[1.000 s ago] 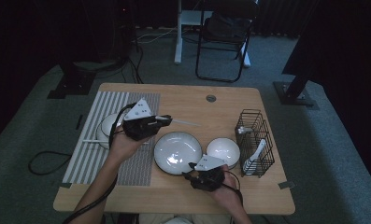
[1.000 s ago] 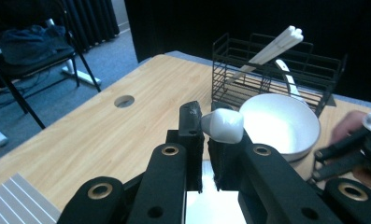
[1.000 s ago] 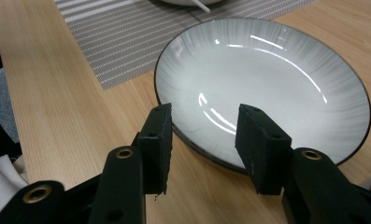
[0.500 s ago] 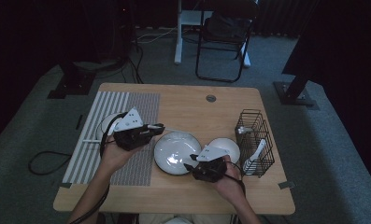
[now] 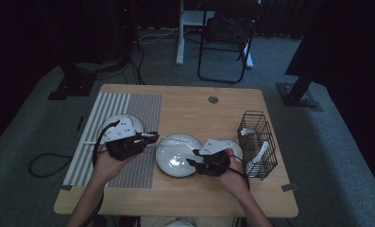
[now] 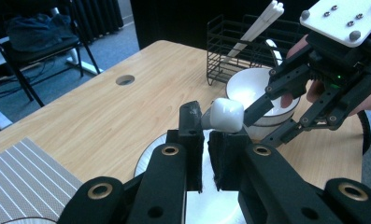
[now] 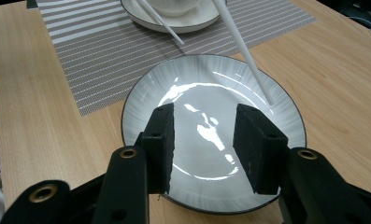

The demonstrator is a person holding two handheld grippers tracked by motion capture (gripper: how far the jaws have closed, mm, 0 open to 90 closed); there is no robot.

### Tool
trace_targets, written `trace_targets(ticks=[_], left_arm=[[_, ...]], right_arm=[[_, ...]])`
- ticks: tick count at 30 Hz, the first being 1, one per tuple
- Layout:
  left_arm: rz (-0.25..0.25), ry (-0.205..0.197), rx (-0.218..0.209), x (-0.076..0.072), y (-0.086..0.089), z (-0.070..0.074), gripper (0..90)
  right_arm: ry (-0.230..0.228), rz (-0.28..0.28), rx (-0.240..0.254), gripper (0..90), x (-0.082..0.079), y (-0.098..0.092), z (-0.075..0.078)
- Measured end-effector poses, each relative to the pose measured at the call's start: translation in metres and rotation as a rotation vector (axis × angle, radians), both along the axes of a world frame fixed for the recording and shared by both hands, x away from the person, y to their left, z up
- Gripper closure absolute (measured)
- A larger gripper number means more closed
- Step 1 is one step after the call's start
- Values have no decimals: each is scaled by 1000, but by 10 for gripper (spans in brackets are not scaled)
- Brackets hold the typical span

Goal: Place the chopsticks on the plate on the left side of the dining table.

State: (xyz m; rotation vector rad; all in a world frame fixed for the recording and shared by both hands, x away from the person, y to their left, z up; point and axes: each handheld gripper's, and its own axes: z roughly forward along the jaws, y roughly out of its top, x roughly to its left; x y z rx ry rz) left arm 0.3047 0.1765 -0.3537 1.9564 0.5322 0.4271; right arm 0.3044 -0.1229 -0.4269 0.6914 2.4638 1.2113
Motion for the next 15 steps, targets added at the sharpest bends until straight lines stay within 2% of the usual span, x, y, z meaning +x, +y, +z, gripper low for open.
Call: trace_targets(ticks=[10, 15], left_arm=[[2, 9, 13, -11, 6, -5, 845], [9, 15, 4, -16, 10, -7, 845]], right_arm=[[-23, 2, -25, 579, 2, 0, 9], [-35, 3, -45, 579, 3, -1, 10]])
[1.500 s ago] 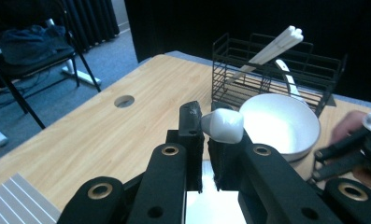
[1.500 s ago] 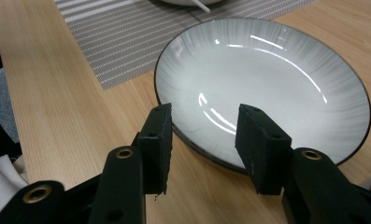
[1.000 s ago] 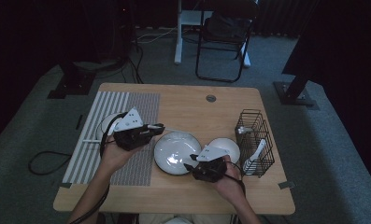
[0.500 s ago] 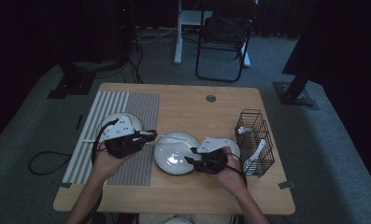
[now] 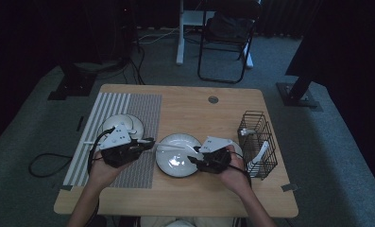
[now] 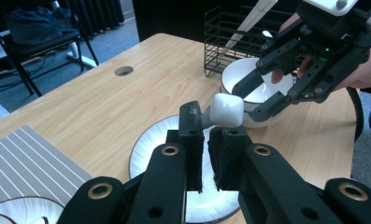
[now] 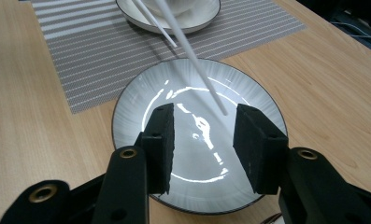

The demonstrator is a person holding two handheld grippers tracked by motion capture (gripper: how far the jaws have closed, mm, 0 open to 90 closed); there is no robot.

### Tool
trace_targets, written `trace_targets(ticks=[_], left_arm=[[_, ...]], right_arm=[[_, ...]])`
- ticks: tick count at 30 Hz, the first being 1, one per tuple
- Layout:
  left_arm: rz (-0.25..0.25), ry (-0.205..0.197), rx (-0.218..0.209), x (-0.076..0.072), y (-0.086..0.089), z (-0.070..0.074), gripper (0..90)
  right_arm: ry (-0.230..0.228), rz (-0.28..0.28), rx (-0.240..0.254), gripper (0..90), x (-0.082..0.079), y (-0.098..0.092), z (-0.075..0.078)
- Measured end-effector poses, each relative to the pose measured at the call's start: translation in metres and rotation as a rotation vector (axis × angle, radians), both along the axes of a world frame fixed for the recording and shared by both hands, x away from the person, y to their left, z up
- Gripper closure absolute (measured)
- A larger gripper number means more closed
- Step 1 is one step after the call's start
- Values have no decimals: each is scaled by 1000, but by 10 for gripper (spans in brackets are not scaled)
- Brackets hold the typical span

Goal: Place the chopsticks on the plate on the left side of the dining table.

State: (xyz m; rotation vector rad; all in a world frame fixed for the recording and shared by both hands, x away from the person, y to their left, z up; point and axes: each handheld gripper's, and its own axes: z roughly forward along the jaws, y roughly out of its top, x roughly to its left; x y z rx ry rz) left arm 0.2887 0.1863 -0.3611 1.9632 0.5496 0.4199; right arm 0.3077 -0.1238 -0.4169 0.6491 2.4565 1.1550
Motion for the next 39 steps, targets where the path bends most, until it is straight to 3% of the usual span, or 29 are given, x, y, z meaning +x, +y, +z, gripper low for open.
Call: trace_targets(ticks=[9, 12, 18, 27, 36, 39], left_arm=[[-8, -2, -13, -9, 1, 0, 845], [-11, -5, -13, -11, 1, 1, 845], [-27, -7, -5, -15, -1, 3, 847], [-78, -8, -52, -23, 1, 13, 847], [-82, 4, -83, -21, 3, 14, 845], [-52, -6, -81, -19, 3, 15, 828]], right_arm=[[8, 24, -19, 595, 4, 7, -5], [-6, 33, -47, 636, 5, 12, -8], [1, 56, -52, 680, 10, 19, -13], [4, 81, -89, 699, 16, 32, -19], [1, 149, -102, 793, 14, 37, -24], [-4, 178, -100, 812, 11, 37, -25]])
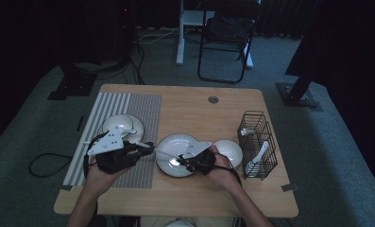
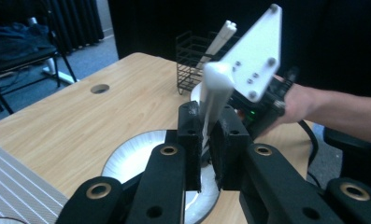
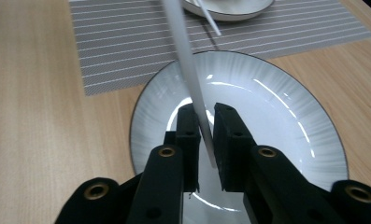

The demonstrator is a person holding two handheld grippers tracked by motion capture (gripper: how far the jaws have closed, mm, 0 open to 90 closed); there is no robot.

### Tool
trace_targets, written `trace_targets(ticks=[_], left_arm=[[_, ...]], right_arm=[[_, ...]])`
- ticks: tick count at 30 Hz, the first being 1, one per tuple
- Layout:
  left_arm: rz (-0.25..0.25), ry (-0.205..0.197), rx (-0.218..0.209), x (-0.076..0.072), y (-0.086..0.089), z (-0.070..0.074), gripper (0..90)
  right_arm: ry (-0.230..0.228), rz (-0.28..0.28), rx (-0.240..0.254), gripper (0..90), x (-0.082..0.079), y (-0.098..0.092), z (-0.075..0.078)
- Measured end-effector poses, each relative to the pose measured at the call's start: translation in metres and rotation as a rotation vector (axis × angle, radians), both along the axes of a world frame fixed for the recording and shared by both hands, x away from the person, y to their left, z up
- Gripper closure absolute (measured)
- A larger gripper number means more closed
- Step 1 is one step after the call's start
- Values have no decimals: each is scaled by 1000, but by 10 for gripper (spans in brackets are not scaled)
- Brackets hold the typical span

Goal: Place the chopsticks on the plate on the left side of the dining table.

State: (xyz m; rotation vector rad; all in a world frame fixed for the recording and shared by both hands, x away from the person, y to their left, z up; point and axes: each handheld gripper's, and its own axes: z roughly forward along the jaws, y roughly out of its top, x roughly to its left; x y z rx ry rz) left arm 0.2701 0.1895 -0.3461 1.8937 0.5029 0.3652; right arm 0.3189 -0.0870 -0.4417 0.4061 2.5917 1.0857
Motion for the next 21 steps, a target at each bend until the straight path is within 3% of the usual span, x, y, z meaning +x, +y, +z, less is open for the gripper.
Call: trace_targets(ticks=[5, 12, 14, 17, 18, 19, 21], left_arm=[[83, -8, 4, 5, 2, -2, 728], [148, -30, 13, 4, 6, -6, 729], [151, -47, 17, 2, 6, -4, 787], [162, -76, 27, 1, 4, -2, 880], [162, -76, 27, 1, 4, -2, 880], [181, -112, 48, 1, -2, 0, 900], [200, -120, 71, 3, -5, -1, 900]], right_arm=[[0, 41, -1, 852, -5, 0, 0], [-11, 32, 4, 869, -7, 0, 2], [-4, -5, 8, 870, -3, -2, 2], [-2, -12, 2, 871, -3, -3, 1], [-4, -13, 0, 871, -3, -2, 1], [-5, -8, 0, 872, -5, -1, 1], [-7, 1, 6, 872, -6, 1, 2]])
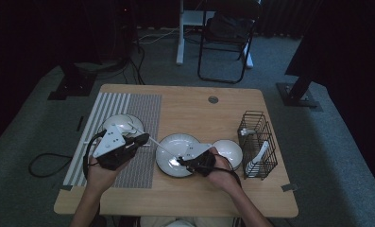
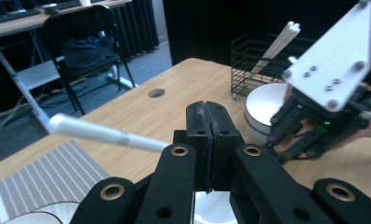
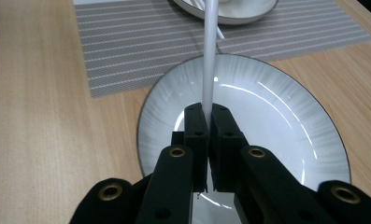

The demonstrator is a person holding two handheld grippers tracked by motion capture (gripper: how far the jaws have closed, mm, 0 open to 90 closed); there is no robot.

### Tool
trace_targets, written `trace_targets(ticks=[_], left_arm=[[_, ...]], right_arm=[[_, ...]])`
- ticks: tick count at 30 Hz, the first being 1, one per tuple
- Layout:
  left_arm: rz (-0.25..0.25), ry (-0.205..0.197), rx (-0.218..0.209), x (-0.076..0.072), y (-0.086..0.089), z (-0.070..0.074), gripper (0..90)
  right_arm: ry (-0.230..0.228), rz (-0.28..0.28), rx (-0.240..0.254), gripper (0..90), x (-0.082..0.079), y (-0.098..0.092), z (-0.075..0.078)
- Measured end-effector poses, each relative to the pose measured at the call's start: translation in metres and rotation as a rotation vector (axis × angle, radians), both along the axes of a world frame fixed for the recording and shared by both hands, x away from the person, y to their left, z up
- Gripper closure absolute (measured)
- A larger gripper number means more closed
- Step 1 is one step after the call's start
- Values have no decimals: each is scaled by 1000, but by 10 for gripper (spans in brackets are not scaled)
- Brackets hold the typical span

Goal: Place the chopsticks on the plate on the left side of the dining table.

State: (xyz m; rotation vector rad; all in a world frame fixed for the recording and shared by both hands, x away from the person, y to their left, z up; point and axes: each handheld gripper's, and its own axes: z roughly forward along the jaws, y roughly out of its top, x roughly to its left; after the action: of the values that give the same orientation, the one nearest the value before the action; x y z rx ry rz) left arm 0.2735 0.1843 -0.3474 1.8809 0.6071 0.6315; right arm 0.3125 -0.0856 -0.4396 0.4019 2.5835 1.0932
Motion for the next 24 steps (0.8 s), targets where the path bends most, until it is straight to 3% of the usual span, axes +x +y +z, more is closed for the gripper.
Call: trace_targets(ticks=[5, 9, 16, 19, 21, 24], left_arm=[[57, 18, 54, 9, 0, -13, 897], [96, 32, 75, 14, 4, -22, 891], [150, 95, 106, 24, 14, -42, 868], [155, 125, 94, 24, 18, -50, 850], [155, 133, 62, 22, 22, -52, 829], [160, 125, 33, 19, 28, -50, 797]], right_arm=[[-12, 15, 8, 872, -4, 3, 3], [-16, 30, -5, 872, -6, 4, 4], [-34, 41, 1, 872, -7, 8, 9], [-42, 54, -1, 872, -9, 11, 10], [-42, 58, -10, 871, -10, 13, 10], [-40, 44, -24, 871, -7, 17, 9]])
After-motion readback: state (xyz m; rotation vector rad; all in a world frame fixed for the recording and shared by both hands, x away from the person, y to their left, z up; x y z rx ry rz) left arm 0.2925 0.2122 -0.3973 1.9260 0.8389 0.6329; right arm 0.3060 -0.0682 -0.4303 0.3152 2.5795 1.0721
